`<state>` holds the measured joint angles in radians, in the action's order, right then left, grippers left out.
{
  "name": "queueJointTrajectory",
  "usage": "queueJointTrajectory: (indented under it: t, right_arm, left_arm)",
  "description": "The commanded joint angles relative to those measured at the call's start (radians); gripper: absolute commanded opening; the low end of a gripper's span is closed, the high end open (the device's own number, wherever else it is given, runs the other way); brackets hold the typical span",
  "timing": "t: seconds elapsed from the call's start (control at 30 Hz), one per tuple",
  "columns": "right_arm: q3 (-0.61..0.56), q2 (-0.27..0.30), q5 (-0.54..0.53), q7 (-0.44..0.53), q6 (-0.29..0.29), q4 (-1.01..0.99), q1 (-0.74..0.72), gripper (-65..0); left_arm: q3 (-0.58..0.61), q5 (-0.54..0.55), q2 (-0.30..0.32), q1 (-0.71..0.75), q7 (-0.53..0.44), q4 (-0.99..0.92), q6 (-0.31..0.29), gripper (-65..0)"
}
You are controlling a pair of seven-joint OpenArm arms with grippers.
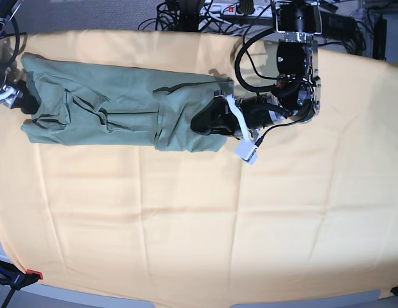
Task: Fold the T-shirt properly
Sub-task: 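Release the left gripper and push the collar end inward with the right gripper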
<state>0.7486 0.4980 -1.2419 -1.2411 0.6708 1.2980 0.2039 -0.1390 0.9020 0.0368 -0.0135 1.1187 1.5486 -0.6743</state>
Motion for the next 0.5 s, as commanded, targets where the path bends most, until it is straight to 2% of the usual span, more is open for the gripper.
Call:
queueJointTrajectory:
  t: [0.0,0.13,0.17,0.33,0.47]
  right_arm:
    - [0.005,0.017,-0.043,-0.030,0.014,-0.010,-0.002,-24.5]
    - [0.004,0.006,-0.226,-0.155,0.027,-0.064,-0.002,-24.5]
    - [0.004,0.000,-0.242,-0.155,0.027,-0.065,-0.002,-24.5]
    - [-0.008,-0.005,-0.242,-0.155,0.027,-0.065,-0.002,-24.5]
    - [-0.060,-0.005,-0.242,-0.155,0.027,-0.065,-0.002,-24.5]
  left_arm:
    - [-0.001,0.031,-0.001,-0.014,-0.018,0.014,-0.010,-65.0]
    - [-0.001,0.031,-0.001,-0.014,-0.019,0.014,-0.010,-65.0]
    - [-0.001,0.031,-0.001,-0.015,-0.019,0.014,-0.010,-65.0]
    - [-0.001,0.032,-0.001,-0.014,-0.019,0.014,-0.010,-65.0]
    - [-0.001,0.032,-0.001,-0.015,-0.019,0.014,-0.010,-65.0]
